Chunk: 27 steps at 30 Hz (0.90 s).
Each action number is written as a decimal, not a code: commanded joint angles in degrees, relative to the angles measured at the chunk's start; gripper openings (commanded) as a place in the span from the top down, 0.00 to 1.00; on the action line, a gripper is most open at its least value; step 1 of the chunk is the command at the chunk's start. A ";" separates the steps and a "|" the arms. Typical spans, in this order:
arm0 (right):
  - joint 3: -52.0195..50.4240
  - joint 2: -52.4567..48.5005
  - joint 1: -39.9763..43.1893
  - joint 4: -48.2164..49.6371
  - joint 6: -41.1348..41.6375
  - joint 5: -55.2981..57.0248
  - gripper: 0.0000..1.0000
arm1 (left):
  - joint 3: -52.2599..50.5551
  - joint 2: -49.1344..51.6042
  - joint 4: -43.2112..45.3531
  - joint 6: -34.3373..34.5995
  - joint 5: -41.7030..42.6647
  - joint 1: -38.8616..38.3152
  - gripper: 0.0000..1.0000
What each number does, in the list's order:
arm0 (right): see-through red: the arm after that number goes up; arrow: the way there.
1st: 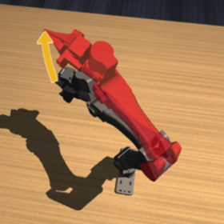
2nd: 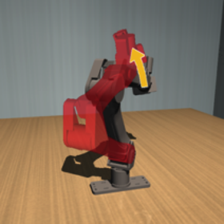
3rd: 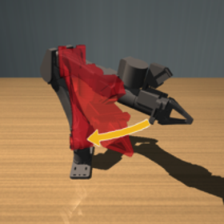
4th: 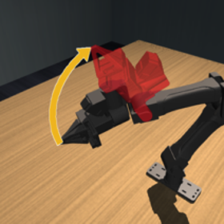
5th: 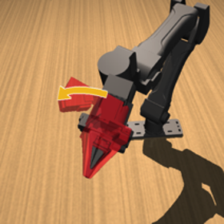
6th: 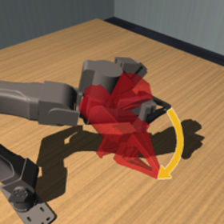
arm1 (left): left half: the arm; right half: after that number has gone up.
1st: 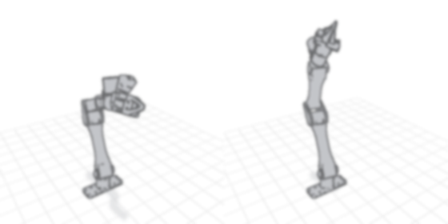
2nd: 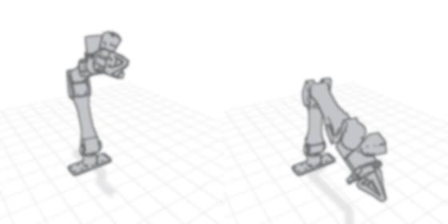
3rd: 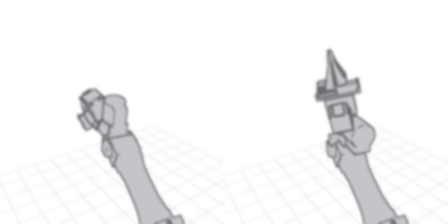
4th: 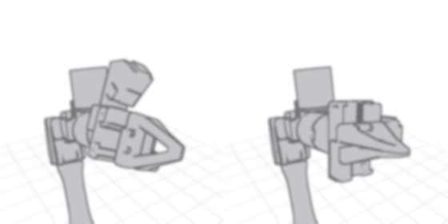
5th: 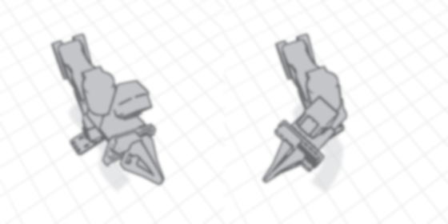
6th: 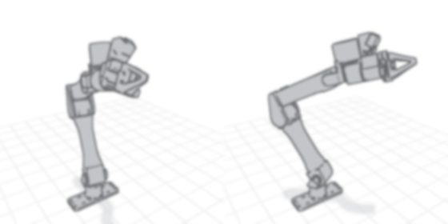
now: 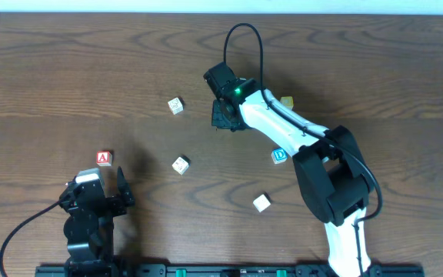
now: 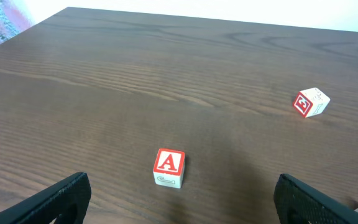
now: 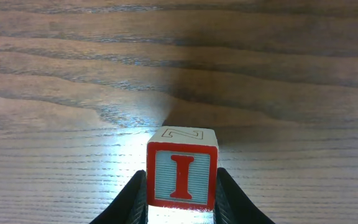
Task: Spell out Ai2
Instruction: 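Carry the 'I' block toward table center and set it down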
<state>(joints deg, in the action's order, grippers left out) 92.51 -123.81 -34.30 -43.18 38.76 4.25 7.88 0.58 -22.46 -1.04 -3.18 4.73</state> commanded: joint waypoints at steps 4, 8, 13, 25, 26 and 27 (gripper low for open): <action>-0.13 -1.03 0.48 0.15 0.39 -0.28 0.99 | -1.20 -0.33 -0.22 0.83 -0.17 0.07 0.05; -0.13 -1.03 0.48 0.15 0.39 -0.28 0.83 | -1.20 -0.33 -0.22 0.83 -0.15 0.07 0.05; -0.13 -1.03 0.48 0.15 0.37 -0.28 0.73 | -1.20 -0.33 -0.22 0.83 -0.15 0.07 0.05; -0.13 -1.03 0.48 0.13 0.37 -0.26 0.65 | -1.20 -0.33 -0.22 0.83 -0.15 0.07 0.04; -0.13 -1.03 0.48 0.13 0.39 -0.26 0.65 | -1.20 -0.33 -0.22 0.83 -0.15 0.07 0.05; -0.13 -1.03 0.48 0.13 0.37 -0.26 0.64 | -1.20 -0.33 -0.22 0.85 -0.15 0.07 0.05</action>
<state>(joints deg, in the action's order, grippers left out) 92.51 -123.81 -34.28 -43.16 38.81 3.84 7.88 0.58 -22.46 -1.04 -3.18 4.73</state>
